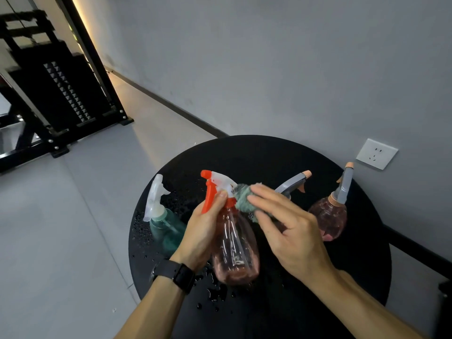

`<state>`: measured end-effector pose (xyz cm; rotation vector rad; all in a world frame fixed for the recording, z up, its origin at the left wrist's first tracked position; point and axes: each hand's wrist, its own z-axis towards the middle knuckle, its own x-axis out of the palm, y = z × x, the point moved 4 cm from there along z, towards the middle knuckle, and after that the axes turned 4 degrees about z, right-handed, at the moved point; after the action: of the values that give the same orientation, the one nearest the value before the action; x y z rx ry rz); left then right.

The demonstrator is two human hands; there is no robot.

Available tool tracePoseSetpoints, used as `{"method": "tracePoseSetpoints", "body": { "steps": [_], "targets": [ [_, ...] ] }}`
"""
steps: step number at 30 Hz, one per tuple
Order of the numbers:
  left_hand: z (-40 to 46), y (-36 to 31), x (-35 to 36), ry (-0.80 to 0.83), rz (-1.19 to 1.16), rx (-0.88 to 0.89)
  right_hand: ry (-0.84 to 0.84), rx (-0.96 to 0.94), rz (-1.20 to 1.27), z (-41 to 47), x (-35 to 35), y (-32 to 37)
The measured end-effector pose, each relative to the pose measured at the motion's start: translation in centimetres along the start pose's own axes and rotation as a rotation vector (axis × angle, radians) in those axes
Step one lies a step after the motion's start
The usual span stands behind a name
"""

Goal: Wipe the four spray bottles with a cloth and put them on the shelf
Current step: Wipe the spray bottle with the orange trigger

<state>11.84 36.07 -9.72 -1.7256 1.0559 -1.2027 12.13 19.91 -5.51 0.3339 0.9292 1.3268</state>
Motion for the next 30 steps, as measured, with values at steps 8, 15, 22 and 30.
{"method": "tracePoseSetpoints", "body": {
  "steps": [8,15,22,30],
  "targets": [
    [-0.3,-0.4,-0.1,-0.017,-0.033,0.025,0.084,0.03,0.008,-0.2,2.6,0.3],
    [-0.1,-0.9,-1.5,-0.1,0.01,0.05,0.189,0.016,-0.01,-1.6,1.9,-0.1],
    [0.0,-0.9,-1.0,-0.056,0.051,0.079,0.144,-0.012,-0.087,-1.1,0.9,-1.1],
    [-0.7,-0.2,1.6,0.067,0.193,0.152,-0.105,0.027,0.035,1.0,1.9,1.4]
  ]
}}
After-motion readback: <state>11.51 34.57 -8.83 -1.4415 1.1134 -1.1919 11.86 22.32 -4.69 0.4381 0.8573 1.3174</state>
